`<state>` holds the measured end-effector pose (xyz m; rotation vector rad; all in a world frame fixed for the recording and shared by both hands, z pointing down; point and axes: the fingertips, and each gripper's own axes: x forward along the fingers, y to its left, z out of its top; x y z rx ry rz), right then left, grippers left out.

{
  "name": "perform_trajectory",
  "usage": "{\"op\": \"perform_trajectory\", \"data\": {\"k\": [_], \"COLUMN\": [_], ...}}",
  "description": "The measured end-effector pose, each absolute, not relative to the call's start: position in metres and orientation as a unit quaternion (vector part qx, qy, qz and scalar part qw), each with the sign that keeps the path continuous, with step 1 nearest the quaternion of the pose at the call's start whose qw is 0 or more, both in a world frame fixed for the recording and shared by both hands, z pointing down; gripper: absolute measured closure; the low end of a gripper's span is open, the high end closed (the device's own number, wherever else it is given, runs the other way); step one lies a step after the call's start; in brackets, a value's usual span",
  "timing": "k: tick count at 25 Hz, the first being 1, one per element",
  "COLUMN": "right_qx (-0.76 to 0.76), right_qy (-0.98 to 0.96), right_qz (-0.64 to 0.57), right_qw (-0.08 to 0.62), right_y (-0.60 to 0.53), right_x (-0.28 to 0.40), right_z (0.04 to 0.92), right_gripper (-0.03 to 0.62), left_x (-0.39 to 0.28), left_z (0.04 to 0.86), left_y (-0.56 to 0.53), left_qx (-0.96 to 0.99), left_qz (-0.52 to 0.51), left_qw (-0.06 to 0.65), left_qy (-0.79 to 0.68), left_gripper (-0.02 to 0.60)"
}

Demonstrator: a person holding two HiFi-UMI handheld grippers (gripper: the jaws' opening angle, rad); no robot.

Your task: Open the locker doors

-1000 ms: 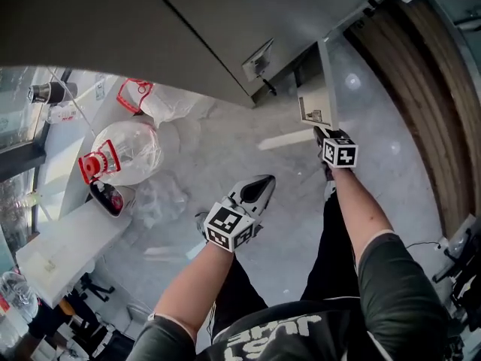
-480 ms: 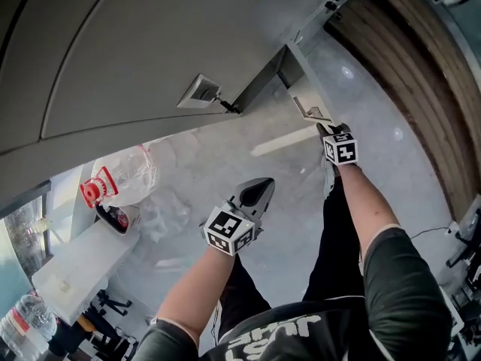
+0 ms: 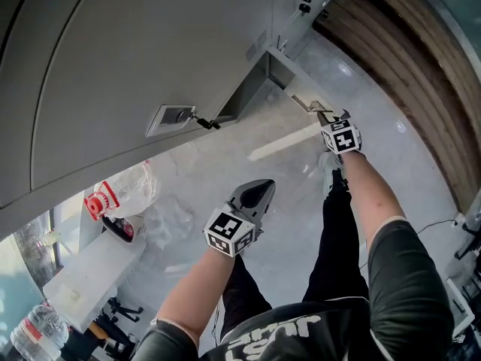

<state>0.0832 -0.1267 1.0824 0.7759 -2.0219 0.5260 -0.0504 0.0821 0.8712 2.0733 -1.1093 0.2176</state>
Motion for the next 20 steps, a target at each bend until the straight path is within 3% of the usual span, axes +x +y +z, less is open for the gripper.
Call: {"op": "perform_trajectory", "data": {"k": [20], "right_qx": [0.338], "right_qy": [-0.801], "right_qz": [0.189], "right_qw": [0.457], "right_y": [-0.21], "right_x": [0.111], "right_z": [1.075], "right_gripper": [0.459], "left_x": [-0.029], "left_z": [0.872], "left_y": [0.044], "left_qx": [0.82], "left_qz": [0.103], "left_qw": [0.374], "left_qy": [-0.42], "left_gripper": [0.575]}}
